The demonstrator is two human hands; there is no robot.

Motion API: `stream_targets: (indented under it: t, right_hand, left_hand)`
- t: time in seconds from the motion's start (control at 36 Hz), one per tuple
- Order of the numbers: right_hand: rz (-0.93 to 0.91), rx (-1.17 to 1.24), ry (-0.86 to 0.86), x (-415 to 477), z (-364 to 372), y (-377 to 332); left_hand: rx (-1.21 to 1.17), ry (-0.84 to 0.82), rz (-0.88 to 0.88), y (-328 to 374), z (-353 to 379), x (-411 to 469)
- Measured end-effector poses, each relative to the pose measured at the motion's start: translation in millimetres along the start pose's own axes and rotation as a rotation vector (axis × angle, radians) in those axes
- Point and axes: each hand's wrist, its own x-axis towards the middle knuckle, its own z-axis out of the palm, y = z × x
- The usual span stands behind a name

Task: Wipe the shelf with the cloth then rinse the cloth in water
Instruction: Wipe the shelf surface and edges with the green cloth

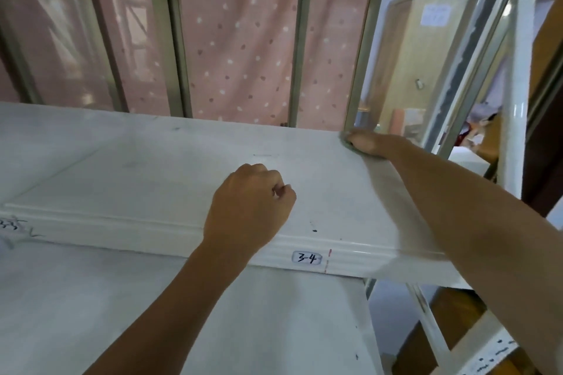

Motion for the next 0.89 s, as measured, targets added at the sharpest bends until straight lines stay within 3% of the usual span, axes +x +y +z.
stream_targets:
  t: [0.19,0.33,0.47,0.61,0.75,0.89]
  right_hand:
    - [-0.261,-0.107,-0.062,-48.9,27.0,-87.2]
    - [-0.508,-0.116,-0.155,-103.5,46.8,-113.6]
    - [-0.6,-0.029,-0.22,-160.1,53.1,-126.8]
    - [-0.449,0.265,-0.308,-146.4,48.9,-119.3]
    - [-0.271,0.015,-0.143,-107.0,29.9,-92.5]
    - [-0.096,0.038,-0.078,-72.1,19.1,-98.5]
  left_hand:
    - [0.006,-0.034,-0.031,5.0,-4.2,0.6]
    - [0.034,0.02,-0.002,2.2,-1.3,0.9]
    - [0.006,0.089,0.098,1.3,-8.0,-2.2]
    - [0.088,0.16,0.248,-21.6,-21.4,-10.4]
    - [0.11,0.243,0.467,-69.8,-44.0,-19.8]
    - [0.06,0.281,0.51,-113.0,-58.5,-35.2]
